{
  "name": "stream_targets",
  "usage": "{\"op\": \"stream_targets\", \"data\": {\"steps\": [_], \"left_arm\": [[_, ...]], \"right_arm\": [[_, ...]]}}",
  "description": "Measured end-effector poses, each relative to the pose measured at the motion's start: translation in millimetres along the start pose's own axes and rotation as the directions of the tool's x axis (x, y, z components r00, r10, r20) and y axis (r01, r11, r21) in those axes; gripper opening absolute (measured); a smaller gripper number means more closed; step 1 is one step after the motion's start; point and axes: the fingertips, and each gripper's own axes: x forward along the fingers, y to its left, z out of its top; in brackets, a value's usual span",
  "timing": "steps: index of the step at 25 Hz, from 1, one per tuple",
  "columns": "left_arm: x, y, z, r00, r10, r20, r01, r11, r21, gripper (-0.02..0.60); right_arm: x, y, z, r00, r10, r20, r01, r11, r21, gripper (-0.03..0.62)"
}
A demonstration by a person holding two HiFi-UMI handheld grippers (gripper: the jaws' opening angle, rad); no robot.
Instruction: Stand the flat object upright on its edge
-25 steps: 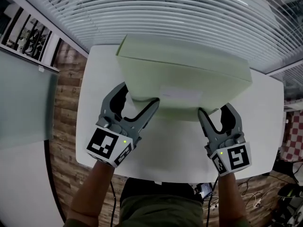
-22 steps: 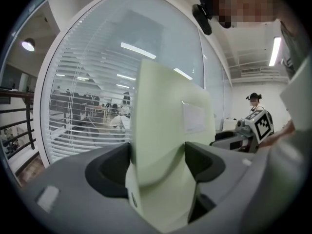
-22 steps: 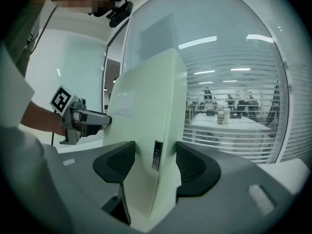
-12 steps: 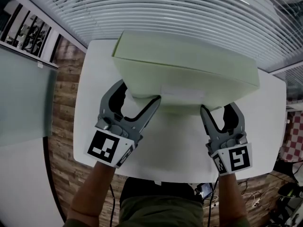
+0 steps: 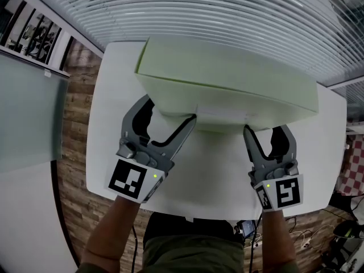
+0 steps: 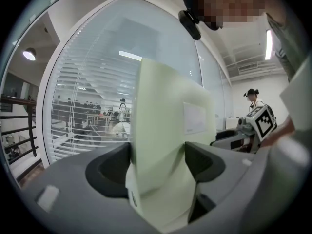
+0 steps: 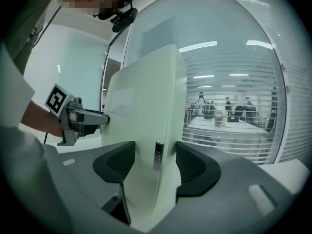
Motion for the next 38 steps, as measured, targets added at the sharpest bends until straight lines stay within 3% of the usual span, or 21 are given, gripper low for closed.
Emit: {"op": "stream_targets", "data": {"steps": [4, 10, 38], "left_arm": [[-2, -1, 0, 1.0, 0.008, 0.014, -0.008, 1.0, 0.003, 0.339], [-3, -5, 2, 0.999, 0.025, 0.025, -0.024, 0.998, -0.063, 0.339], [-15, -14, -5, 0.999, 0.037, 0.022, -0.036, 0.999, -0.038, 0.339]], "right_arm": [[0, 2, 1, 1.0, -0.009, 0.009, 0.01, 1.0, -0.003, 0.27], [-1, 4, -2, 1.0, -0.016, 0.008, 0.016, 1.0, -0.02, 0.27], [-10, 11, -9, 1.0, -0.002, 0.005, 0.002, 1.0, -0.014, 0.27]]}}
